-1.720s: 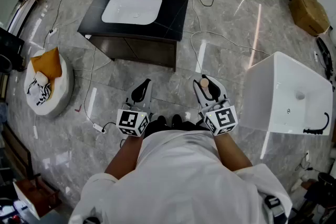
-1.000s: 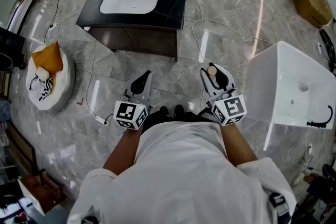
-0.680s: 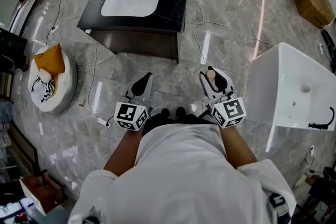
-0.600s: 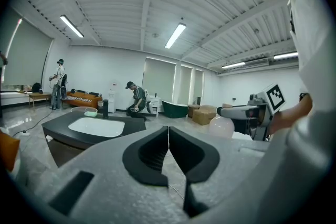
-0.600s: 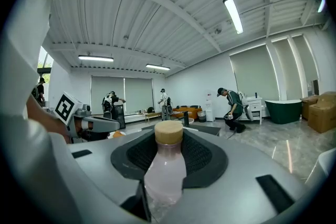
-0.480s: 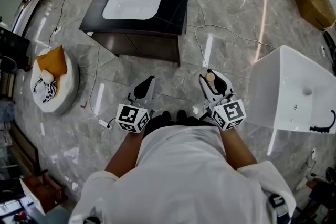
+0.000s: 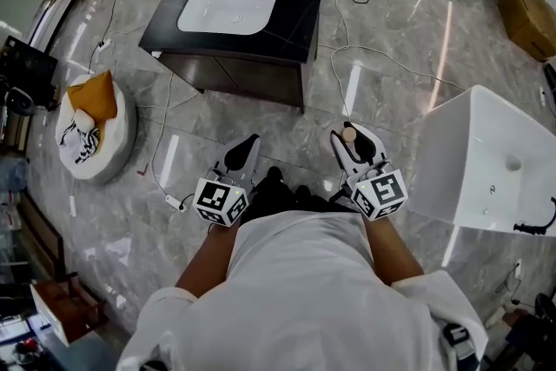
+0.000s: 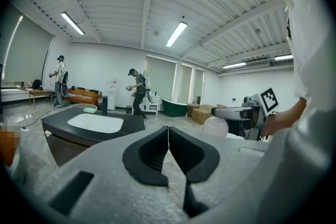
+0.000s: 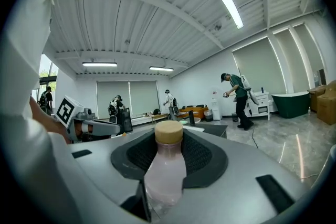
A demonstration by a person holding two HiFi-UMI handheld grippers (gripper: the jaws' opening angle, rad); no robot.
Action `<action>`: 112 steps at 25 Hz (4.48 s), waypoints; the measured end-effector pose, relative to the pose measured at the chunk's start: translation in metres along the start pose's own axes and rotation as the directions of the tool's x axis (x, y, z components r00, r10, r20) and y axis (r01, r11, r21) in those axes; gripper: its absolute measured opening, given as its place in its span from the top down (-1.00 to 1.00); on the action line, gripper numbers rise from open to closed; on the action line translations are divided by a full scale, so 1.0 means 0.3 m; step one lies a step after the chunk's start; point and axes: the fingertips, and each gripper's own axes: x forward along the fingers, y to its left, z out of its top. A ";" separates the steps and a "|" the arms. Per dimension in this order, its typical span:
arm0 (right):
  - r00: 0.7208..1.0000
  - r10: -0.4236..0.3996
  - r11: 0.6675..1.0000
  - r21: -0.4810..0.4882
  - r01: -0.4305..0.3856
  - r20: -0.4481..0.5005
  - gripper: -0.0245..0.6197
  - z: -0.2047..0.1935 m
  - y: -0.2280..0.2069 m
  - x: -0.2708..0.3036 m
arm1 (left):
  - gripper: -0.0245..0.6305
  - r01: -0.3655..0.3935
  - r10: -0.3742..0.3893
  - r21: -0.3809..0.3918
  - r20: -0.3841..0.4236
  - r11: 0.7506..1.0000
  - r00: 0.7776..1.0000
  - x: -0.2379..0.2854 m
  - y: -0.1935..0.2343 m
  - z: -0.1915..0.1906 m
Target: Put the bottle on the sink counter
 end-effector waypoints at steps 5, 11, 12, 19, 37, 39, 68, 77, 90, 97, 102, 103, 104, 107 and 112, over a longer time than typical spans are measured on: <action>1.000 0.017 1.000 0.009 -0.017 -0.014 0.49 -0.018 -0.011 0.047 | 0.87 -0.017 0.017 -0.017 -0.008 1.000 1.000 0.015 0.042 -0.012; 1.000 0.015 1.000 0.025 -0.015 -0.026 0.49 -0.027 -0.058 0.125 | 0.87 -0.026 0.025 -0.056 -0.010 0.998 1.000 0.080 0.122 -0.034; 0.999 0.015 1.000 0.025 -0.014 -0.029 0.49 -0.026 -0.072 0.142 | 0.87 -0.024 0.024 -0.062 -0.008 0.998 1.000 0.101 0.137 -0.030; 0.999 0.017 1.000 0.017 -0.016 -0.050 0.49 -0.009 -0.156 0.305 | 0.87 -0.002 0.002 -0.072 0.007 0.997 1.000 0.250 0.269 0.015; 0.997 -0.056 0.998 -0.006 0.056 -0.062 0.49 0.156 -0.400 0.866 | 0.87 0.093 -0.094 -0.091 -0.004 0.992 0.996 0.703 0.743 0.150; 0.996 -0.067 0.998 -0.015 0.066 -0.056 0.49 0.172 -0.426 0.913 | 0.87 0.113 -0.113 -0.085 0.002 0.990 0.994 0.750 0.776 0.167; 0.999 -0.023 0.995 -0.101 0.018 -0.045 0.49 0.253 -1.106 1.505 | 0.87 -0.015 0.013 -0.061 -0.036 0.998 0.999 1.506 1.083 0.287; 0.997 -0.033 0.997 -0.077 0.028 -0.063 0.49 0.156 -1.313 1.721 | 0.87 -0.129 0.126 -0.056 -0.038 0.990 0.991 1.684 1.186 0.228; 0.995 -0.051 0.995 -0.090 0.044 -0.080 0.49 0.023 -1.513 1.962 | 0.87 -0.165 0.159 -0.074 -0.086 0.983 0.984 1.872 1.272 0.118; 0.993 -0.040 0.995 -0.096 0.029 -0.110 0.49 -0.064 -1.554 2.046 | 0.87 -0.186 0.177 -0.091 -0.102 0.978 0.979 1.918 1.293 0.076; 0.991 -0.017 0.994 -0.109 0.002 -0.133 0.49 -0.123 -1.556 2.091 | 0.87 -0.203 0.191 -0.099 -0.119 0.974 0.974 1.921 1.295 0.052; 0.991 -0.015 0.994 -0.113 -0.001 -0.136 0.49 -0.130 -1.554 2.097 | 0.87 -0.207 0.194 -0.101 -0.123 0.973 0.973 1.918 1.296 0.048; 0.990 -0.012 0.993 -0.116 -0.004 -0.137 0.49 -0.135 -1.552 2.103 | 0.87 -0.210 0.197 -0.101 -0.127 0.972 0.972 1.913 1.298 0.043; 0.990 -0.002 0.993 -0.116 -0.014 -0.143 0.49 -0.151 -1.540 2.121 | 0.87 -0.220 0.205 -0.101 -0.139 0.970 0.969 1.898 1.311 0.022; 0.986 0.010 0.991 -0.127 -0.031 -0.165 0.49 -0.178 -1.533 2.129 | 0.87 -0.225 0.208 -0.110 -0.142 0.968 0.968 1.900 1.315 0.013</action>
